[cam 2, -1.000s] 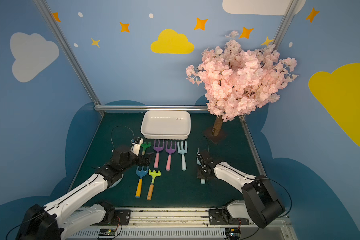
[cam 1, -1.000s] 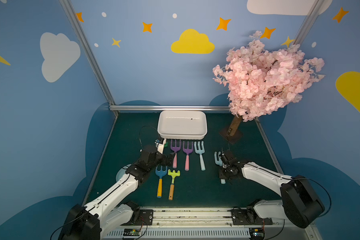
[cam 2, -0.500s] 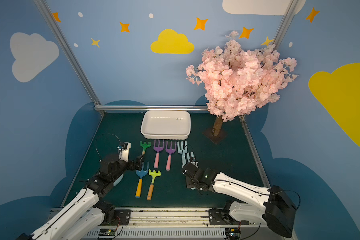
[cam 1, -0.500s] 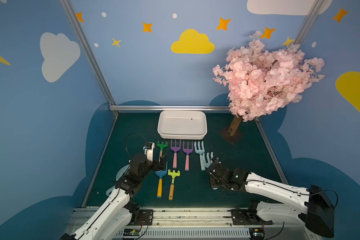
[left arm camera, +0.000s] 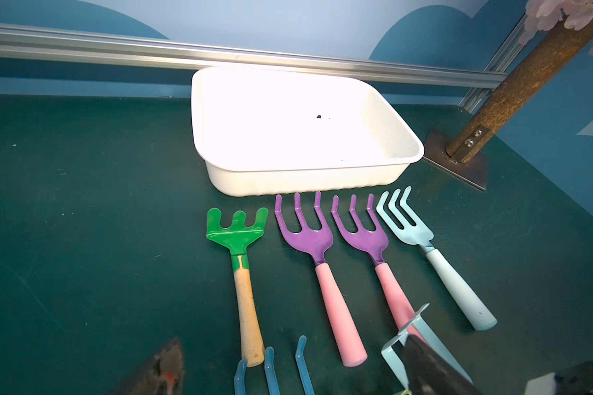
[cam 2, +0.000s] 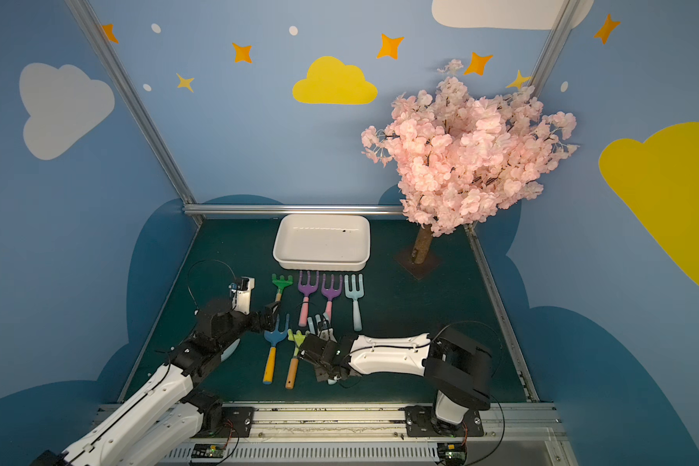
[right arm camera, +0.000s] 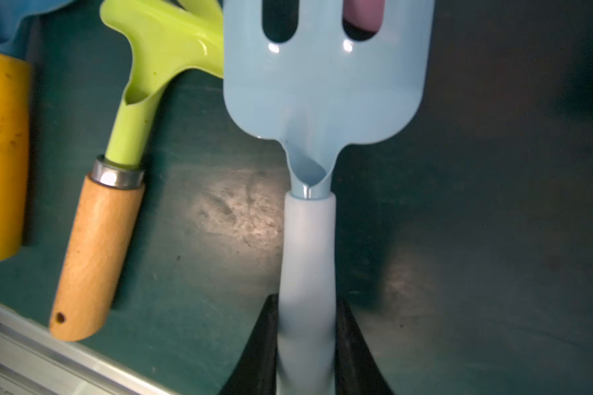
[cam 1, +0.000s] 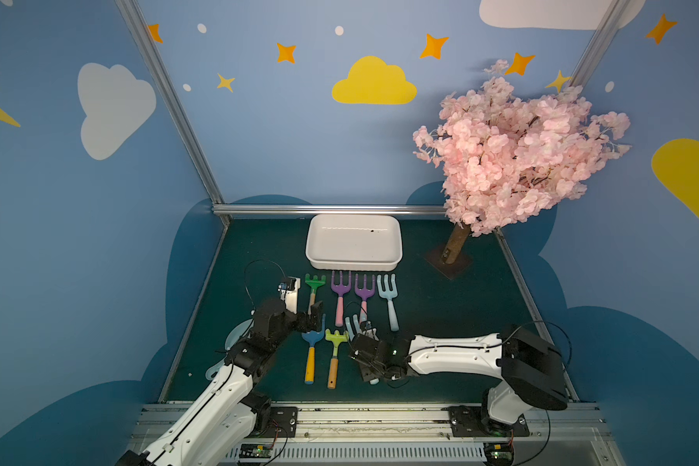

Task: Take the hand rake out of the storage box
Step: Place the rake at the center of the board.

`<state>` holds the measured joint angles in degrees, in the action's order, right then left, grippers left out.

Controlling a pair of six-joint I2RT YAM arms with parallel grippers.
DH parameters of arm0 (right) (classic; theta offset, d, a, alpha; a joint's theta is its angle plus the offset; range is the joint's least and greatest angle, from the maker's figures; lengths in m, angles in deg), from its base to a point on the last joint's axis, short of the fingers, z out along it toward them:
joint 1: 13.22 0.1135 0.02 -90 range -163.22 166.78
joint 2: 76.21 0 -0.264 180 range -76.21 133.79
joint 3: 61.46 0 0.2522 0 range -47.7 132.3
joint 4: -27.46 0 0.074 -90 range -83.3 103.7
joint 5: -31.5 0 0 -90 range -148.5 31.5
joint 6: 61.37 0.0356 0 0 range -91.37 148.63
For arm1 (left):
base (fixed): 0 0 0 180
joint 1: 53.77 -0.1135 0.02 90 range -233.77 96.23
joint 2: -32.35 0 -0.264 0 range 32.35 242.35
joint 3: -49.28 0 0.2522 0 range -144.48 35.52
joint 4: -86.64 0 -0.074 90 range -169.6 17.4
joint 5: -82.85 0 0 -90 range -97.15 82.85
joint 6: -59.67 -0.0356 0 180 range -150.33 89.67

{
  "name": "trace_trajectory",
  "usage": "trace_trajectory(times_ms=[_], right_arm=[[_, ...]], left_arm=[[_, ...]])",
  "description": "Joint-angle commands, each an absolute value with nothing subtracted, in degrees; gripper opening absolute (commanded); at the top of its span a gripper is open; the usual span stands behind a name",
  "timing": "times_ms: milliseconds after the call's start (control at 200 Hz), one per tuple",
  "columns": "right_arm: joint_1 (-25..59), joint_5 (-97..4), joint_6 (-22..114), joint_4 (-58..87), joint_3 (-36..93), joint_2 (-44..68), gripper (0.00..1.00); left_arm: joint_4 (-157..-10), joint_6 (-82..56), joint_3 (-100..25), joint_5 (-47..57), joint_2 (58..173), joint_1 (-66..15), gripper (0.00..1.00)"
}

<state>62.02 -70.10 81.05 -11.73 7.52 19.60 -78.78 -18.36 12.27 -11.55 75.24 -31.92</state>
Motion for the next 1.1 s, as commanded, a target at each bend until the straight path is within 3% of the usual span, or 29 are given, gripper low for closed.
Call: trace_trajectory(times_ms=[0, 661, 1096], right_arm=[[62.54, -68.77, 82.91, -11.19, 9.31, 21.24, 0.0], [69.19, -74.9, 92.57, -17.51, 7.02, 16.26, 0.0], [68.43, -73.88, 94.58, -16.69, 6.83, 18.77, 0.0]], left_arm=[[-79.07, -17.91, 13.08, -11.02, 73.6, -32.27, 1.0], [-79.6, -17.78, 14.08, -10.41, 72.17, -32.35, 1.0], [-79.52, -17.7, 14.64, -10.14, 71.28, -32.34, 1.0]])
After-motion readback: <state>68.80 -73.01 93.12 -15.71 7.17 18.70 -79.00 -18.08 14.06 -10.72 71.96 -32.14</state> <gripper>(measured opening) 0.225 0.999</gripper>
